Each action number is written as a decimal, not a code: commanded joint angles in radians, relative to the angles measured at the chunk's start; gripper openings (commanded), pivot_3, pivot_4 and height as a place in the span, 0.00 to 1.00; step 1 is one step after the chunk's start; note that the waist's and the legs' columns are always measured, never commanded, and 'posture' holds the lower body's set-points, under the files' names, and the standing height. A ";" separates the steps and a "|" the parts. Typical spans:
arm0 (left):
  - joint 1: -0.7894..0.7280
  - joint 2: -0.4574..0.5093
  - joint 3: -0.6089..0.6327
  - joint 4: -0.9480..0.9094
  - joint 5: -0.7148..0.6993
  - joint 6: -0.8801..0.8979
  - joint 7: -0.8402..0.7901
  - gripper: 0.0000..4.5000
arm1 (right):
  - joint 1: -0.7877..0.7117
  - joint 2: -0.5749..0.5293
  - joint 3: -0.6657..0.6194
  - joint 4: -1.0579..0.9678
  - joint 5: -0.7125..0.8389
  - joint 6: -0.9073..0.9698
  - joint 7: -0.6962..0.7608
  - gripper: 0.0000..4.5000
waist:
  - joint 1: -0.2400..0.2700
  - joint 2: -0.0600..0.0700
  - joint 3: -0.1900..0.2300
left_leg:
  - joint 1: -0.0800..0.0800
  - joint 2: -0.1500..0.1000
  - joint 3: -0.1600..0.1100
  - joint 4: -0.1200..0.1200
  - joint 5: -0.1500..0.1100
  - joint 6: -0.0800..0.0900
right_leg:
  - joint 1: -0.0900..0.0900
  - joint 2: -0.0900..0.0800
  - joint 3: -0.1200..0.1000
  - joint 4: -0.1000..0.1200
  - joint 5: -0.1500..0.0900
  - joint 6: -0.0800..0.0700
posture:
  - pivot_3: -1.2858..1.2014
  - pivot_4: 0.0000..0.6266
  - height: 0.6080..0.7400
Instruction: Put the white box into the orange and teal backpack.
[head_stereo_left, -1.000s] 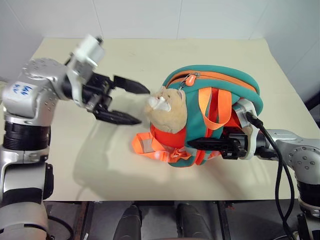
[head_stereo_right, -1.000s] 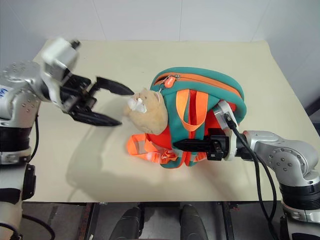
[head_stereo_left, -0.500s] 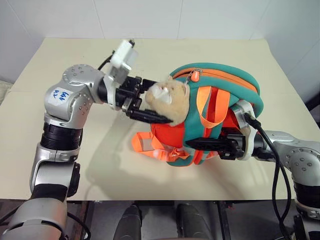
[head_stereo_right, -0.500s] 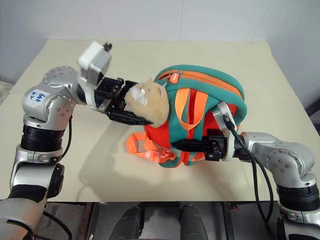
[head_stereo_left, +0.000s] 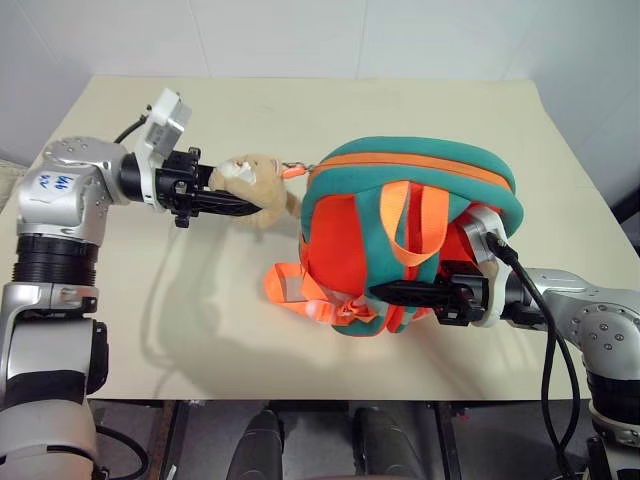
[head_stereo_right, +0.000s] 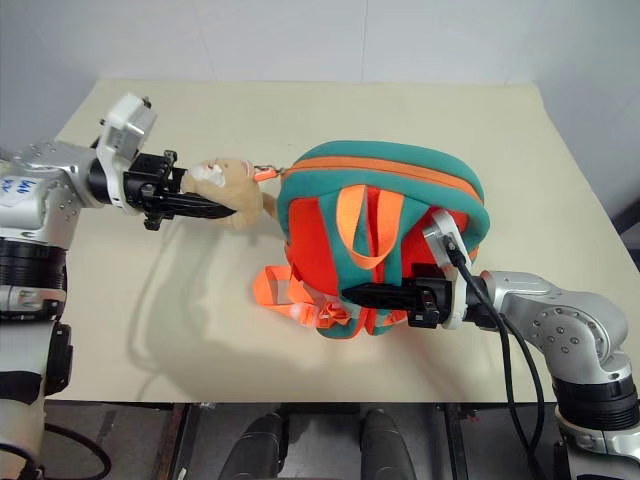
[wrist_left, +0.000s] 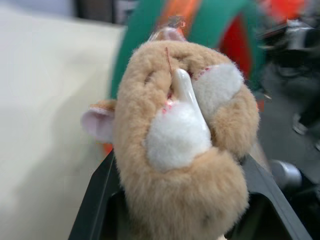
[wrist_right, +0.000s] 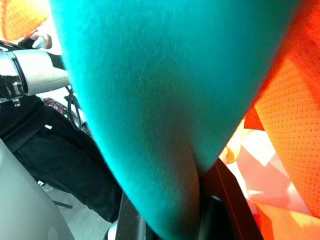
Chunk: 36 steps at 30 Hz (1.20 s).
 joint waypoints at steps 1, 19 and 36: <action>-0.033 -0.047 -0.018 0.171 0.092 -0.107 0.021 0.34 | -0.001 0.010 -0.016 -0.028 0.024 -0.008 -0.008 0.00 | 0.001 0.000 0.000 | 0.000 0.000 0.000 0.000 0.000 0.000 | 0.000 0.000 0.000 0.000 0.000 0.000 | 0.52 0.24 1.00; 0.190 -0.179 0.039 0.043 0.199 -0.355 0.166 0.50 | -0.002 0.036 0.000 -0.067 -0.151 -0.151 -0.064 0.16 | 0.000 0.000 0.000 | 0.000 0.000 0.000 0.001 0.000 0.000 | -0.001 0.000 0.000 0.003 0.000 0.000 | 0.52 0.24 1.00; 0.569 0.025 0.260 -0.456 -0.001 -0.127 0.203 1.00 | 0.392 -0.220 -0.352 -0.166 -0.373 -0.354 0.095 0.99 | 0.002 0.000 0.000 | 0.001 0.000 0.000 0.000 0.000 0.000 | 0.001 -0.001 0.000 0.001 0.000 0.000 | 0.52 0.24 1.00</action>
